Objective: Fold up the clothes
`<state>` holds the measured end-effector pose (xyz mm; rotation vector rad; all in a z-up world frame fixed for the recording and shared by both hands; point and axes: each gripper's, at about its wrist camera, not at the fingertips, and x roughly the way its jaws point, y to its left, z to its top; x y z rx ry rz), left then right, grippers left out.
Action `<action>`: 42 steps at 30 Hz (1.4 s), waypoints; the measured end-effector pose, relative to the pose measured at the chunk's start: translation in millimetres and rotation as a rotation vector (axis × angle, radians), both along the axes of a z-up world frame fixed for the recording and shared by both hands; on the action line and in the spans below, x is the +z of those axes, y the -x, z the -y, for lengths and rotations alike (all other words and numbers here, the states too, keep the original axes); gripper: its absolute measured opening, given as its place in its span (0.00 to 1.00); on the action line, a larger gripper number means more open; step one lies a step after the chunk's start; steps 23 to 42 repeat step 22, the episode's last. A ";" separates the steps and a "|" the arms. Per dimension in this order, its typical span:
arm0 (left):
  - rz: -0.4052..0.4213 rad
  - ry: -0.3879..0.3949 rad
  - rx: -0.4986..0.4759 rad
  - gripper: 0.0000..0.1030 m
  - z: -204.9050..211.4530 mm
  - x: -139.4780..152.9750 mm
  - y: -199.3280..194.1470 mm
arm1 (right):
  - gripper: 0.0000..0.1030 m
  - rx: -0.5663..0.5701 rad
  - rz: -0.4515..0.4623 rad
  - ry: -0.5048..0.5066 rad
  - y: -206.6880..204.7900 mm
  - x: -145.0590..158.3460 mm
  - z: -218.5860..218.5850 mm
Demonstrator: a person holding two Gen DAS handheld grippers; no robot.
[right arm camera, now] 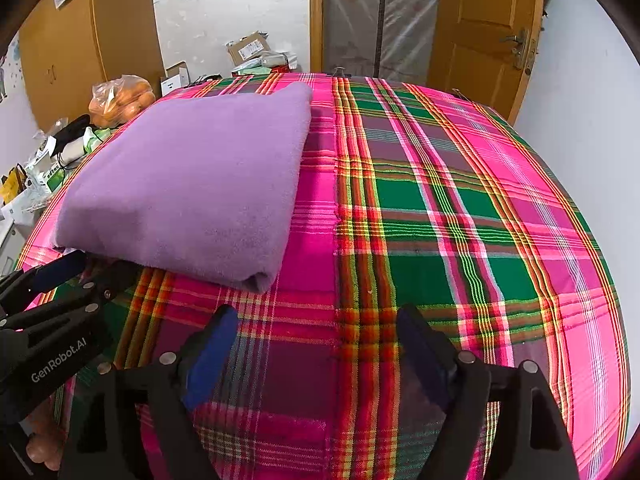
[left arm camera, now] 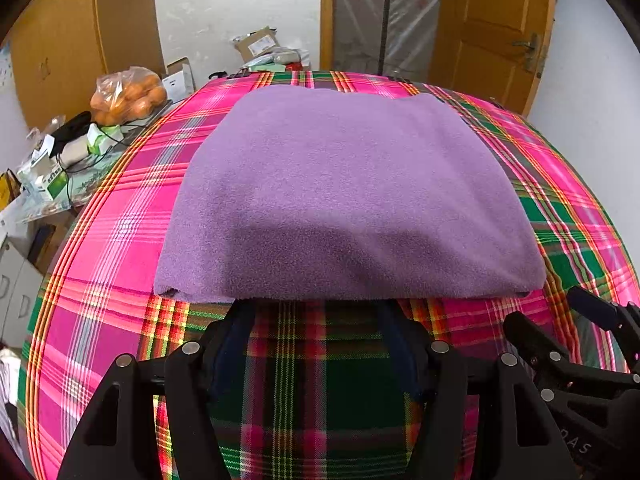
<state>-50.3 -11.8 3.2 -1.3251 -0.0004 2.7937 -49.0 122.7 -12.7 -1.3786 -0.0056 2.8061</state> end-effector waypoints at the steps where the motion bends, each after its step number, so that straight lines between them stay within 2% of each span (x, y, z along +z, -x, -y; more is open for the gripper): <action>1: 0.000 0.000 0.000 0.64 0.0 0.0 0.0 | 0.80 0.000 0.000 0.000 0.0 -0.1 -0.1; 42: 0.000 -0.001 0.006 0.64 -1.0 -0.2 -0.4 | 0.80 -0.001 0.000 0.001 -0.3 -0.8 0.8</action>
